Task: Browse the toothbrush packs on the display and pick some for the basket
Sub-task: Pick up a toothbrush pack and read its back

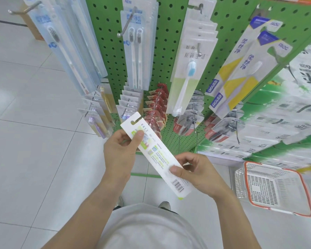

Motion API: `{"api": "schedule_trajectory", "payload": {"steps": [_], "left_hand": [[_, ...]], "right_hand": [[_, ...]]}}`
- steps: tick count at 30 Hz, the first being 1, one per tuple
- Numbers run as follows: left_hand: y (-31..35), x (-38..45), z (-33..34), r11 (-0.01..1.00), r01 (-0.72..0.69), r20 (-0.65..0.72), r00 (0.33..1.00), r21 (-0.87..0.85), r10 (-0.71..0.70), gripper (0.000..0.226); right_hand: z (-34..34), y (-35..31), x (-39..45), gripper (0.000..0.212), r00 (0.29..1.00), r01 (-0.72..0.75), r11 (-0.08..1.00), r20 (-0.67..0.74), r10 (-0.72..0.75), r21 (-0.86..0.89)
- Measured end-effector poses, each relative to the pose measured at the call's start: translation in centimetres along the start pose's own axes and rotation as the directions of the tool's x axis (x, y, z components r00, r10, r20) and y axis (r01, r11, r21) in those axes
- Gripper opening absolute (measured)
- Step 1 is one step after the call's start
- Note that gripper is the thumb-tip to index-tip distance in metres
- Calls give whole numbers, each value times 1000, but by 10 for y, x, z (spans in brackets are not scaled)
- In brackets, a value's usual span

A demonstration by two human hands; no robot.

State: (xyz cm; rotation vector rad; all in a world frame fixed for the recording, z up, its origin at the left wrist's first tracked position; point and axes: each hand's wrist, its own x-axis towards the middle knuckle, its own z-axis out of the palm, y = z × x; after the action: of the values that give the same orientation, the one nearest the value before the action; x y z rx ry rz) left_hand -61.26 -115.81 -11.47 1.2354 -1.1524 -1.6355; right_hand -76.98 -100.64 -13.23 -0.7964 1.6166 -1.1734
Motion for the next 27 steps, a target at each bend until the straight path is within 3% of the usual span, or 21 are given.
{"api": "schedule_trajectory", "payload": {"steps": [4,7,10,12,17,22,27], "left_hand": [[-3,3,-4,999,-5,-53,999,-48,3,9],[-2,5,-9,996,16,-50,999,-88,-21,16],[-1,5,-11,995,28,-59,998,-98,-34,30],[-2,5,-12,997,13,-90,996,-74,-20,43],[-8,2,-18,965,-149,-69,983,216,167,62],[-16,5,-26,911,-181,32,983,370,182,78],[-16,2,-25,860,-211,52,976,465,211,52]], "right_hand": [[-12,-3,-4,31,999,-26,998,22,27,-63],[-15,-2,-4,34,988,18,999,-151,-13,31],[-14,-5,-3,35,923,130,978,-379,-60,162],[-14,-5,-2,31,890,177,963,-450,-69,201],[-12,-3,-1,28,874,214,953,-478,-90,213],[-7,-3,-1,22,882,209,949,-465,-80,234],[-12,-4,-3,28,876,191,955,-478,-61,227]]}}
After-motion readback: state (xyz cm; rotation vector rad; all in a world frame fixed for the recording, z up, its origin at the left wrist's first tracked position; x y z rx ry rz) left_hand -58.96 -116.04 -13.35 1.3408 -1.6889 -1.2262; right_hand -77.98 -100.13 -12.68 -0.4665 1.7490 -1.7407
